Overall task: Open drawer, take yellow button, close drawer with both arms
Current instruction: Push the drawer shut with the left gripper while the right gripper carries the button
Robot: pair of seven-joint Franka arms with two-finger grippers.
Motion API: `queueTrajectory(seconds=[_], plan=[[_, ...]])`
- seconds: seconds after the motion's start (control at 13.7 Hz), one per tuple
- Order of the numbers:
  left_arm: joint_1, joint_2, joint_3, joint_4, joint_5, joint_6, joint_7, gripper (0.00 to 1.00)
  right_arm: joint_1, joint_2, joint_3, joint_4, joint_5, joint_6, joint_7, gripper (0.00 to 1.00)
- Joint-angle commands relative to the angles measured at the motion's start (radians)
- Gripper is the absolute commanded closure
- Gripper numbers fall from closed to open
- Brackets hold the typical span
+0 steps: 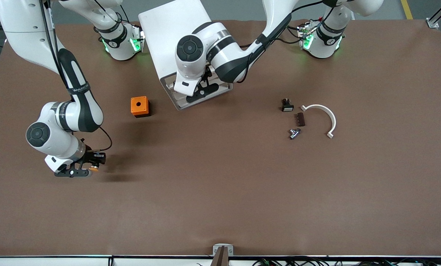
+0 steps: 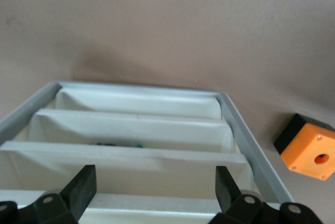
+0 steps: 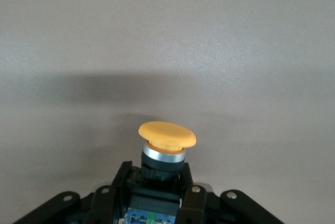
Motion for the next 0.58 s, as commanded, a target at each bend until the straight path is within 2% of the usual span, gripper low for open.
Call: queueTrajectory(seconds=[0.0,0.22,0.51], plan=[[0.002,0.007,-0.004,0.002,-0.107,0.005,0.002,0.01,-0.019,0.022,0.016,-0.005,-0.011,0.036,-0.022,0.96],[0.014,0.007,-0.004,0.002,-0.116,0.004,0.004,0.01,-0.059,0.062,0.018,-0.005,-0.011,0.102,-0.094,0.96],[0.066,-0.001,0.001,0.002,-0.107,0.005,-0.002,0.01,-0.062,0.080,0.018,-0.005,-0.009,0.125,-0.104,0.95]])
